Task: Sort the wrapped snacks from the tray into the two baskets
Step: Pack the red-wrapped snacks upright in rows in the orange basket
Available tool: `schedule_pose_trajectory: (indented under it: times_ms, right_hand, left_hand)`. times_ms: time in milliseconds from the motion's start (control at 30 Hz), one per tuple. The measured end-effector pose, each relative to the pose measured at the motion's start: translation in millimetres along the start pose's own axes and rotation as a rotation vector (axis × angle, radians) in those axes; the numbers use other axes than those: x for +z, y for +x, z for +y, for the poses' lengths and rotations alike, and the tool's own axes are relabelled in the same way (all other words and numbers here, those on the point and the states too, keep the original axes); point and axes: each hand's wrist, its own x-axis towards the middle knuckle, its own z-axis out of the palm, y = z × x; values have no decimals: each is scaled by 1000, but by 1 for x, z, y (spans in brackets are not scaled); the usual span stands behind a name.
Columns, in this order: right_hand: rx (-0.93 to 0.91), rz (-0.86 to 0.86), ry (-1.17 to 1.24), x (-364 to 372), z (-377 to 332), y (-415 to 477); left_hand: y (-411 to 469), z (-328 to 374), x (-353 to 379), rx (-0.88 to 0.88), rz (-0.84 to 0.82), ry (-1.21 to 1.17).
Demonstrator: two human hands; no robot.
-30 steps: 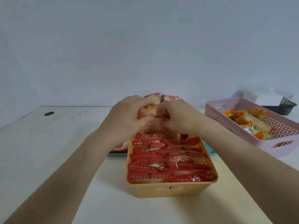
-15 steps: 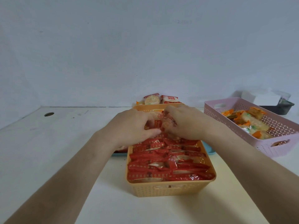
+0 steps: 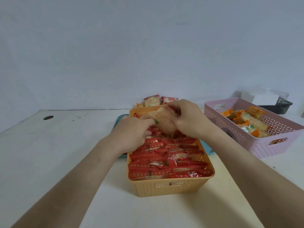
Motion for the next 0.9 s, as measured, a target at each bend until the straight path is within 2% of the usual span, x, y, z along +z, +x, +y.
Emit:
schedule_pose_trajectory:
  times_ms: [133,233,367,500,567,633,700,767,833,900]
  right_hand:
    - [118,80,241,0,2,6]
    - [100,30,182,4,2,12]
    - [64,-8,117,-2,-3,26]
    - [6,-171,50,-4,-6,35]
    - [-40,-201,9,2,-10,38]
    - [-44,-222,27,9,-12,39]
    - [43,-258,239,12,-13,37]
    - [141,-224,416,17,-8,38]
    - [83,-104,230,20,1,41]
    - [-10,-131,-90,25,4,47]
  left_hand:
    - [0,1,5,3,4,-22]
    - [2,-2,10,13,43,-55]
    - [-5,-10,19,-44,258,-277]
    - [-4,-14,5,-104,526,-468]
    - [4,-20,-7,-112,422,-439]
    - [17,-25,-13,-107,195,-376]
    - [28,-28,-18,-84,63,-218]
    - [36,-33,-19,-78,4,-95]
    - [40,-35,-24,-72,-61,-51]
    - [40,-35,-27,-57,-128,-121]
